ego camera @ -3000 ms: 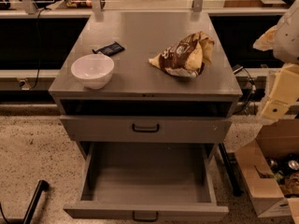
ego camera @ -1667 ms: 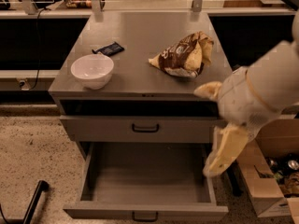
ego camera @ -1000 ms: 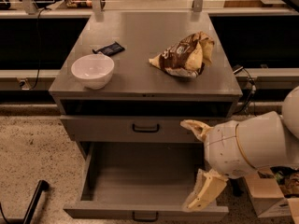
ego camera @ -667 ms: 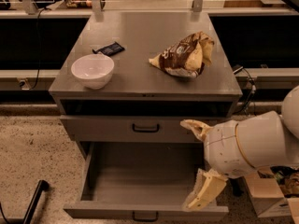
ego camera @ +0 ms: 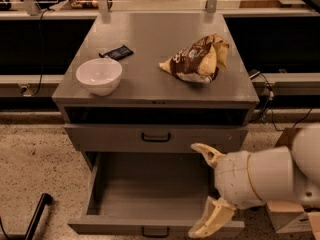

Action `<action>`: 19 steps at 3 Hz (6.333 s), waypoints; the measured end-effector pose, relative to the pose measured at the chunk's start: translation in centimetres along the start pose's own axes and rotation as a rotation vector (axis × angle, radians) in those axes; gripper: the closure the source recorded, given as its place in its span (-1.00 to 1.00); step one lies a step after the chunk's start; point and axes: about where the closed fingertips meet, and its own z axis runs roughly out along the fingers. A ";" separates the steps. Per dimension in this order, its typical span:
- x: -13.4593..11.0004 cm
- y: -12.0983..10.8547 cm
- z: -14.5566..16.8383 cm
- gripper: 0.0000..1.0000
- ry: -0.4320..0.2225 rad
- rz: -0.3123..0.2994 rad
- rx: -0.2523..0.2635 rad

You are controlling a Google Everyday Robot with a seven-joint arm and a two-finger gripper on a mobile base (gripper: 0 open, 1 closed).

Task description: Close middle drawer

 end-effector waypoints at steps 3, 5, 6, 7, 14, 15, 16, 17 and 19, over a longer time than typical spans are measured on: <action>7.9 4.8 4.2 -1.00 -0.168 -0.071 0.148; 13.5 8.0 10.8 -0.64 -0.193 0.016 0.073; 16.0 9.5 13.7 -0.18 -0.200 0.072 0.046; 16.1 9.7 14.1 0.29 -0.204 0.078 0.042; 28.9 6.5 22.5 1.00 -0.220 0.126 0.181; 29.1 5.0 23.8 1.00 -0.196 0.123 0.197; 28.3 2.0 24.4 1.00 -0.173 0.086 0.223; 25.5 -5.5 25.3 1.00 -0.182 0.011 0.220; 26.2 -6.8 26.5 1.00 -0.160 0.002 0.242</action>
Offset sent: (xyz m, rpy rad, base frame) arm -0.0447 -0.0353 -0.1071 0.2114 -0.2276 -0.0642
